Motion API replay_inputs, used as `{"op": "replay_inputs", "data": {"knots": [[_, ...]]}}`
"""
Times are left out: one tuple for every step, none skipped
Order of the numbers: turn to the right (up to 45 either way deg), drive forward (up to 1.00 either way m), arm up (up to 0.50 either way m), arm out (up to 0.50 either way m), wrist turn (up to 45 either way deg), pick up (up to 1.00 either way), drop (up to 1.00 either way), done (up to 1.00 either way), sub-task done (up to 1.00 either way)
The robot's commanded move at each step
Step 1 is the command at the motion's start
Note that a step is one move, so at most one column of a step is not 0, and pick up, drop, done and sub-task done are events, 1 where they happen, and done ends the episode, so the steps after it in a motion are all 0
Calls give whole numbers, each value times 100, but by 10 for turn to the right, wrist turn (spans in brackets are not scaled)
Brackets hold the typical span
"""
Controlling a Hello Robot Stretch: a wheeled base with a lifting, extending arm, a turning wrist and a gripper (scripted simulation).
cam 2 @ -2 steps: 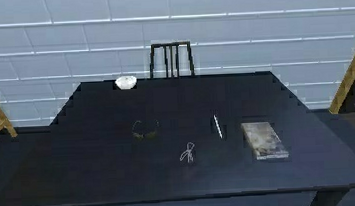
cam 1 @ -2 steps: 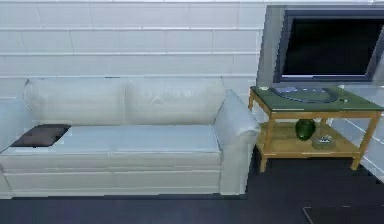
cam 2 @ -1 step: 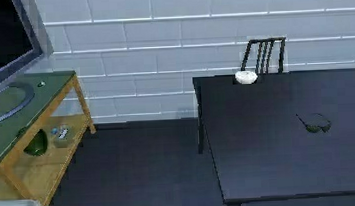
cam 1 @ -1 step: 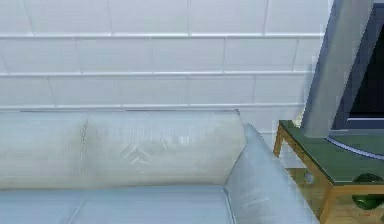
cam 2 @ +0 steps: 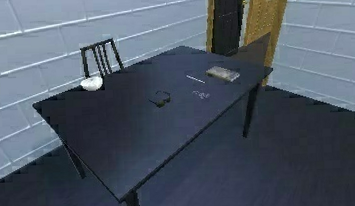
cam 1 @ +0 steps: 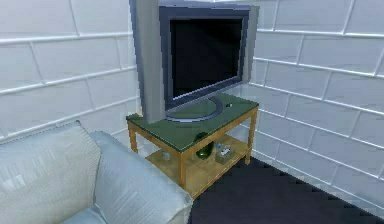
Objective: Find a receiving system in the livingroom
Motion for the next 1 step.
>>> {"op": "replay_inputs", "data": {"knots": [[0, 0, 0, 0, 0, 0, 0, 100, 0]]}}
